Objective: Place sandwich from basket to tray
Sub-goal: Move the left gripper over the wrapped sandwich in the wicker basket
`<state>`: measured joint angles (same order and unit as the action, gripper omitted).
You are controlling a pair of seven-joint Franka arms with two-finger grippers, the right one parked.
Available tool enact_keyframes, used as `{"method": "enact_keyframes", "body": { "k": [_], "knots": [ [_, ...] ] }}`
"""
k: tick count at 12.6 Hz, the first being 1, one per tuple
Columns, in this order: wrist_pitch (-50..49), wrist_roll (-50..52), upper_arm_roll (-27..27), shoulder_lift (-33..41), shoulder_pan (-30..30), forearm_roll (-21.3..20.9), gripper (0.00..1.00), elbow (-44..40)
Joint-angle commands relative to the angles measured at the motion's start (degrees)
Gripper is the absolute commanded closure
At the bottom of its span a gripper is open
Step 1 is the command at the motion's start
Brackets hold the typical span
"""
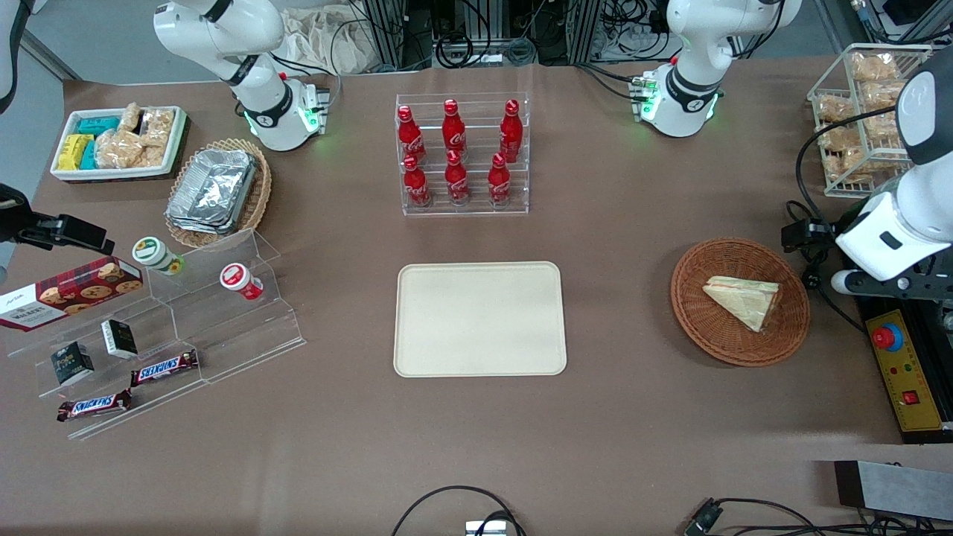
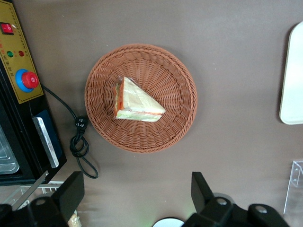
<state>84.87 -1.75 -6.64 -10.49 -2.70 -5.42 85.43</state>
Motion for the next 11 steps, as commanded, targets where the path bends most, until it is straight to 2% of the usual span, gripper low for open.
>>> {"method": "enact_keyframes", "body": {
  "k": [1, 3, 5, 6, 7, 9, 11],
  "knots": [
    [-0.85, 2.70, -1.01, -1.47, -0.90, -0.38, 0.00, -2.37],
    [-0.93, 2.97, -1.01, -3.48, -0.90, -0.38, 0.00, -3.68],
    [0.02, 10.83, -0.66, -3.75, -1.07, -0.29, 0.00, -1.86],
    [3.60, 16.28, -0.66, -3.49, -2.21, 0.32, 0.00, 0.68],
    [7.38, 21.82, -0.57, -2.88, -3.78, 3.02, 0.00, 4.10],
    [16.86, 24.33, -0.05, 0.10, -4.24, 2.79, 0.00, 14.18],
    [25.13, 24.51, 3.37, 1.08, -4.24, 2.79, 0.00, 22.03]
  ]
}}
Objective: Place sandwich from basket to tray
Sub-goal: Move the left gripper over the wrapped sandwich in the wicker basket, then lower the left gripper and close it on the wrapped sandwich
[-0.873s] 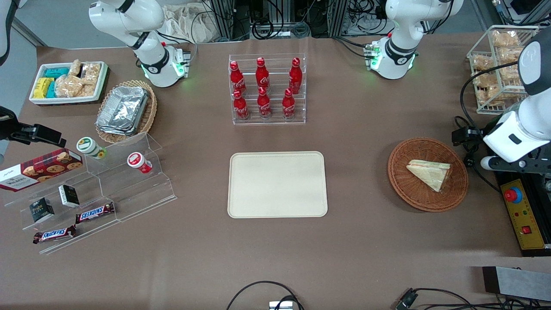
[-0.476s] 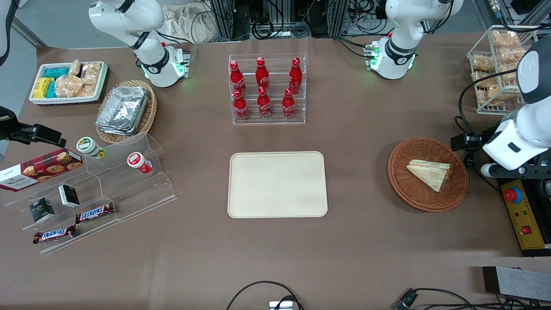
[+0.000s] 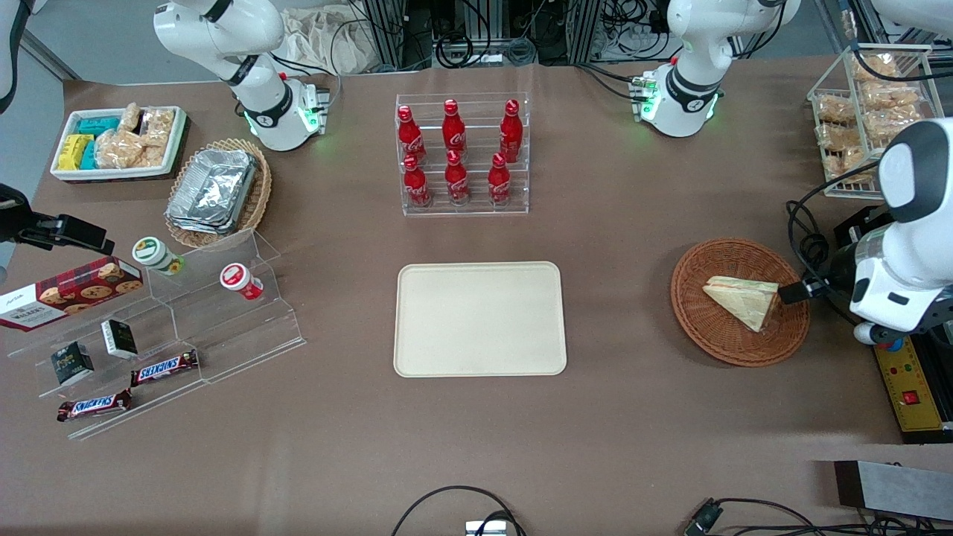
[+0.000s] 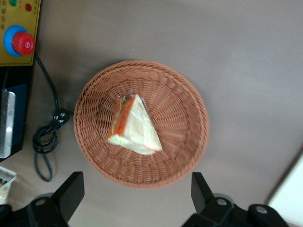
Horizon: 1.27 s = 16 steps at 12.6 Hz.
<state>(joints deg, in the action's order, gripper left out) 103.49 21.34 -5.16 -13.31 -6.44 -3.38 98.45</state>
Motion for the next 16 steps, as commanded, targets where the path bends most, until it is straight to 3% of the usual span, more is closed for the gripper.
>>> {"method": "enact_keyframes", "body": {
  "k": [1, 6, 13, 14, 16],
  "knots": [
    [9.85, 1.77, 2.69, 3.91, -0.51, 0.83, 0.00, 12.00],
    [27.89, 7.30, 4.19, 2.07, -0.51, 0.92, 0.00, 24.93],
    [29.66, 8.45, 4.19, -2.85, -0.86, 1.01, 0.00, 25.04],
    [29.83, 9.84, 4.19, -4.08, -0.77, 1.01, 0.09, 23.64],
    [29.66, 16.16, 3.84, -5.32, -0.42, 0.83, 0.99, 21.61]
  ]
}}
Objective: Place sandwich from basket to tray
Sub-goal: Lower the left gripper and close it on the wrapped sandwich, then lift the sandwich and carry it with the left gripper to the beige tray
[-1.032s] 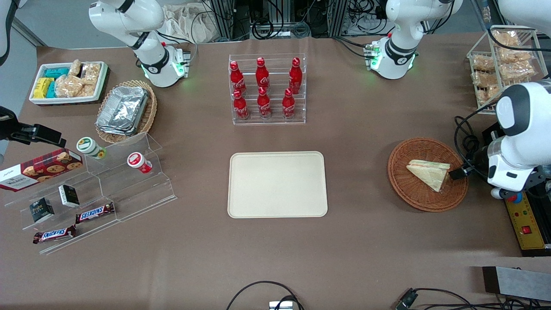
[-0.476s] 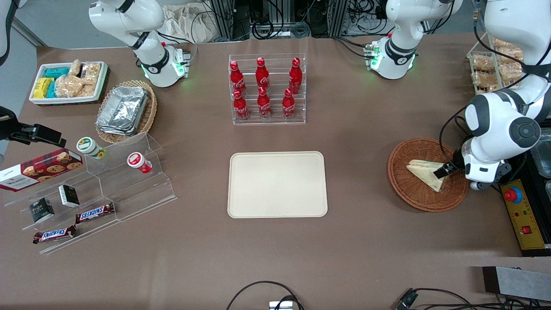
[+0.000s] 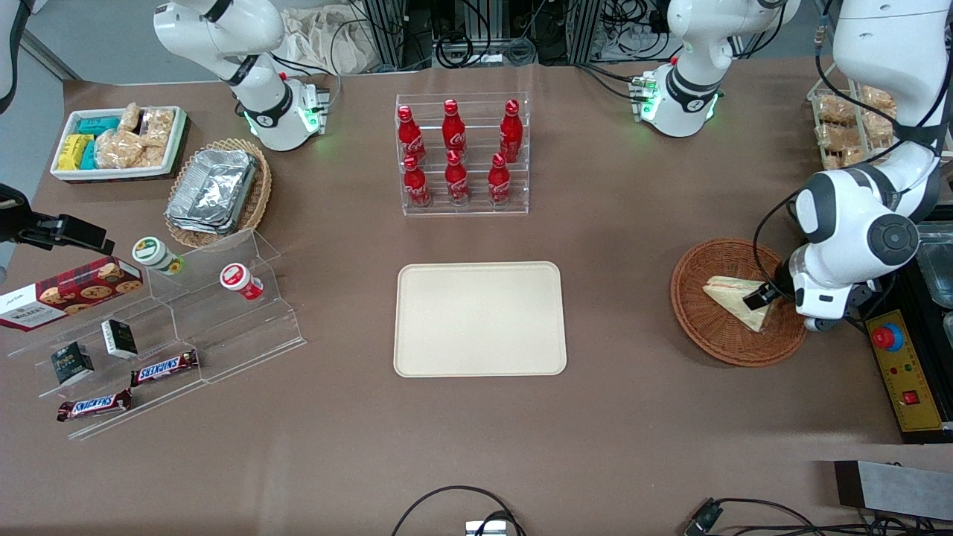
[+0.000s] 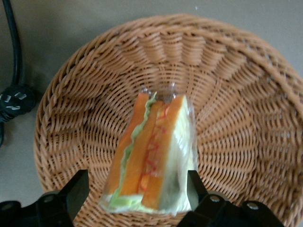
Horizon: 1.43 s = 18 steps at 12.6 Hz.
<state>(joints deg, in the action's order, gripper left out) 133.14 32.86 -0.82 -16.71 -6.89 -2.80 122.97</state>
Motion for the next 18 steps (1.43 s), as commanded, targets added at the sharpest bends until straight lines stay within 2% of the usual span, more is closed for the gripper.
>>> {"method": "enact_keyframes", "body": {
  "k": [1, 6, 8, 9, 10, 13, 16, 18],
  "knots": [
    [-0.07, 5.89, -0.67, -2.10, 0.21, 0.34, 1.00, -3.44],
    [-4.26, 5.38, -2.08, -2.01, 1.26, 0.25, 1.00, -7.73],
    [-12.51, 5.64, -4.44, -2.01, 2.05, -0.36, 1.00, -14.04],
    [-16.20, 5.73, -5.32, -1.92, 2.58, -2.02, 1.00, -17.47],
    [-21.72, 5.81, -7.59, -2.01, 2.67, -3.34, 1.00, -22.12],
    [-34.58, 6.08, -15.15, -5.77, 3.98, -3.35, 1.00, -37.06],
    [-35.40, 5.99, -18.51, -12.97, 12.30, -4.14, 1.00, -46.40],
    [-34.61, 6.95, -18.60, -16.06, 17.85, -4.14, 1.00, -47.12]
  ]
}}
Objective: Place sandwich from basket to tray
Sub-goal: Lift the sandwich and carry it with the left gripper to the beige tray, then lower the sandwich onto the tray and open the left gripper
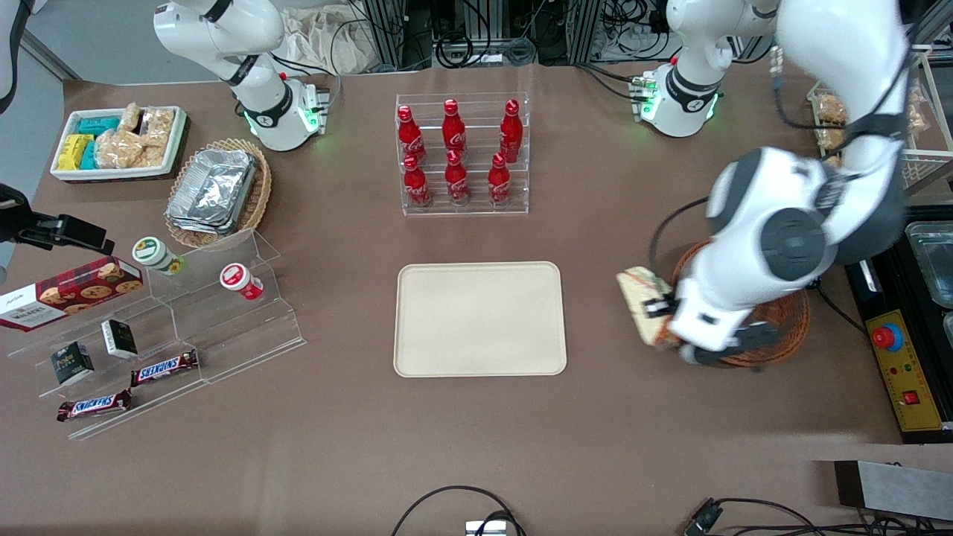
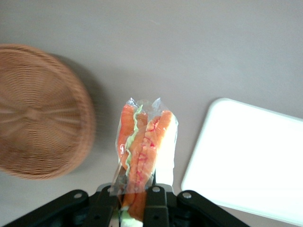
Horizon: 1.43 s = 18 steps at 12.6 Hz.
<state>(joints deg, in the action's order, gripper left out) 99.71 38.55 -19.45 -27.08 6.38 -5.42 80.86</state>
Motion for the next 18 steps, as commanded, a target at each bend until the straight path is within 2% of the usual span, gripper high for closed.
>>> {"method": "enact_keyframes", "body": {
  "k": [1, 4, 6, 8, 9, 10, 11, 12, 15, 18],
  "knots": [
    [0.90, 1.00, 0.12, -7.71, 6.69, -1.43, 1.00, -5.01],
    [12.50, 0.74, 0.29, -15.00, 11.62, -2.04, 1.00, -6.41],
    [13.31, 0.56, 0.29, -19.05, 13.04, -4.23, 1.00, -7.20],
    [13.23, 0.65, 0.38, -19.59, 14.53, -5.73, 0.98, -6.68],
    [13.23, 0.82, 0.38, -20.11, 14.45, -5.74, 0.79, -6.68],
    [13.23, 0.91, 0.38, -20.29, 14.36, -5.65, 0.37, -6.68],
    [13.05, 0.83, 0.38, -20.29, 14.45, -5.91, 0.09, -6.68],
    [12.70, 1.00, 0.38, -20.03, 14.45, -5.91, 0.00, -6.68],
    [11.39, 1.18, 0.38, -18.46, 13.49, -5.74, 0.00, -6.94],
    [4.38, -0.49, 0.21, -10.83, 7.79, -5.48, 0.00, -6.16]
  ]
}}
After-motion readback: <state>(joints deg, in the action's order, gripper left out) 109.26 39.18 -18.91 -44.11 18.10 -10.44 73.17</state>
